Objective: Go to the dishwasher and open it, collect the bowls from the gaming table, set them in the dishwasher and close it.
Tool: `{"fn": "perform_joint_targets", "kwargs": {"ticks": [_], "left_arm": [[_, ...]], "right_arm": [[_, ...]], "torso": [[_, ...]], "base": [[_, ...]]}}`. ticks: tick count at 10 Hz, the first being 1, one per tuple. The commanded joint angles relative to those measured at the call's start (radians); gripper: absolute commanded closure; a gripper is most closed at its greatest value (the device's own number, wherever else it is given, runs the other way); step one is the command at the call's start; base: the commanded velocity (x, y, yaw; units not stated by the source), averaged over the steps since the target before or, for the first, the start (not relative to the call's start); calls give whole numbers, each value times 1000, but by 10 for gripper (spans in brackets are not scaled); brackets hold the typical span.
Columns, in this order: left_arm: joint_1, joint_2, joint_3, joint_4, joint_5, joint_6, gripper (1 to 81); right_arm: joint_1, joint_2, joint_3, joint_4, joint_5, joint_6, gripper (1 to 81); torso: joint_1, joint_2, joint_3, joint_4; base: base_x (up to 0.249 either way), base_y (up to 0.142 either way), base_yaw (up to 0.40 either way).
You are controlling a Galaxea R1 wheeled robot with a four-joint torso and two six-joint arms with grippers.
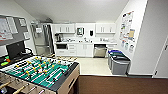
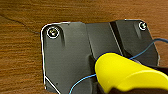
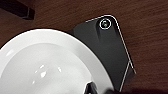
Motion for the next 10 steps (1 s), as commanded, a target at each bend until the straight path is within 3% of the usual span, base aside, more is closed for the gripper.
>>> {"fn": "perform_joint_targets", "kwargs": {"ticks": [1,10], "left_arm": [[-51,-1,1,7,44,5,811],[-49,-1,1,5,44,5,811]], "right_arm": [[45,-7,2,-13,-45,-1,811],[51,-4,-5,-13,-51,-1,811]], "torso": [[0,0,0,0],[-1,0,0,0]], "base": [[166,-75,0],[165,-76,0]]}}
